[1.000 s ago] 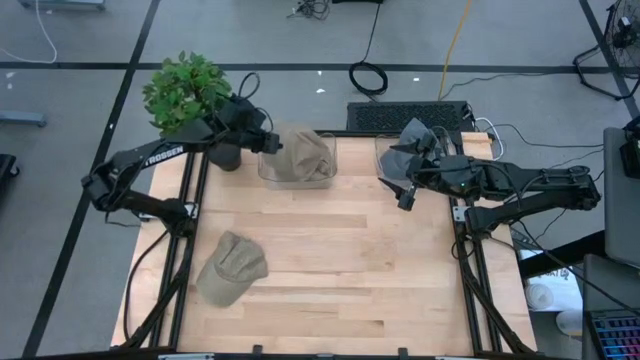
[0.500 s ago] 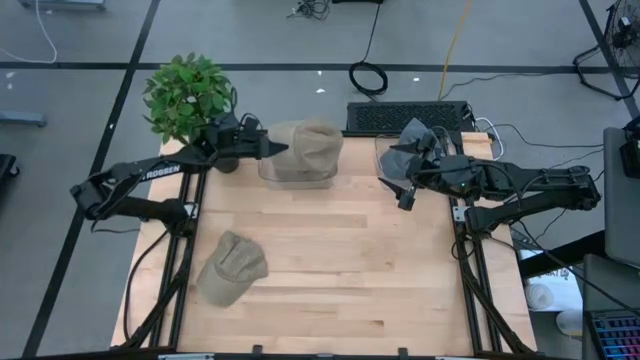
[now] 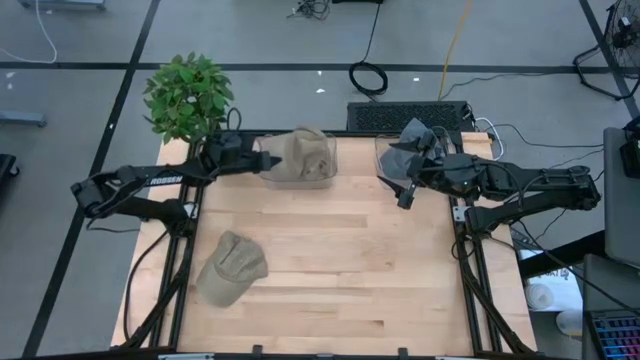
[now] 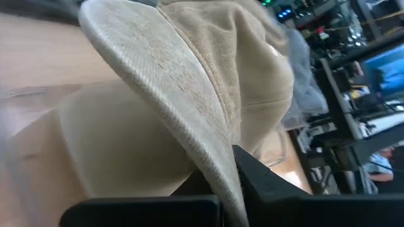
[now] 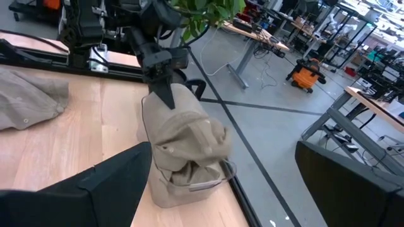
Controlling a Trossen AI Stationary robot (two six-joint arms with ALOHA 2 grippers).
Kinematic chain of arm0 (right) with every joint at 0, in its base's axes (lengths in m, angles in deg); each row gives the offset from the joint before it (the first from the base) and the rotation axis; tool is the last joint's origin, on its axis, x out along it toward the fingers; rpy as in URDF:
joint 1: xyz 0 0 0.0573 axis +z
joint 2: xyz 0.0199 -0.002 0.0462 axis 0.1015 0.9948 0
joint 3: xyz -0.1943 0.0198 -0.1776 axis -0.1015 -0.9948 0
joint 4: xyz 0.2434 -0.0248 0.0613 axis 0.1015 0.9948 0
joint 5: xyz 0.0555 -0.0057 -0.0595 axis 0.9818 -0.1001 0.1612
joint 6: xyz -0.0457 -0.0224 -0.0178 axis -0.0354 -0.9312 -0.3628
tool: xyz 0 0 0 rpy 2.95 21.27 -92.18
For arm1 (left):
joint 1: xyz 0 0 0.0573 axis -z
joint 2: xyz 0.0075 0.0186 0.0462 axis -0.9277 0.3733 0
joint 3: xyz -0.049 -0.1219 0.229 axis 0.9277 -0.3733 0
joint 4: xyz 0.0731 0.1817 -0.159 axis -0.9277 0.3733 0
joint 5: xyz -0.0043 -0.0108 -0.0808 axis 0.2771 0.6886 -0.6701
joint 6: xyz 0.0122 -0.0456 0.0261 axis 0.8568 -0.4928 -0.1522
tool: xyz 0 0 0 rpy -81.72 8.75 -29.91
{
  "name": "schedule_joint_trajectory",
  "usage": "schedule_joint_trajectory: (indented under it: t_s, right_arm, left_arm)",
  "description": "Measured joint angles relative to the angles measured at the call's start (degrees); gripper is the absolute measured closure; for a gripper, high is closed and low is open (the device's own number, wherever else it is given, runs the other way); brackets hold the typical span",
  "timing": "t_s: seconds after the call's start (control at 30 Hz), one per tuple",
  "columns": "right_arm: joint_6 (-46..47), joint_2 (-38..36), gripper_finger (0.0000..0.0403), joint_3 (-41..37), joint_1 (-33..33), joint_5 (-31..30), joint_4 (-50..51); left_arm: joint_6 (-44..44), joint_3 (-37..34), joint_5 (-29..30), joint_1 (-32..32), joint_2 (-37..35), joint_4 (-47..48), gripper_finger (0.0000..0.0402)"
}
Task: Pick & Place hat
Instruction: Put the right brown cap into the left transparent bin
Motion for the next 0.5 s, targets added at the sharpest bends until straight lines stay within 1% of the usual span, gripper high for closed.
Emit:
schedule_joint_trajectory:
  t_s: [0.3,0.5]
  right_arm:
    - [0.38,0.00,0.0023,0.00,0.00,0.00,-0.17]
    - [0.31,0.00,0.0023,0.00,0.00,0.00,-0.95]
  left_arm:
    - [0.82,-0.95,0.05,-1.81,0.02,0.74,0.0390]
    - [0.59,-0.12,-3.75,-1.04,0.13,-1.35,0.0394]
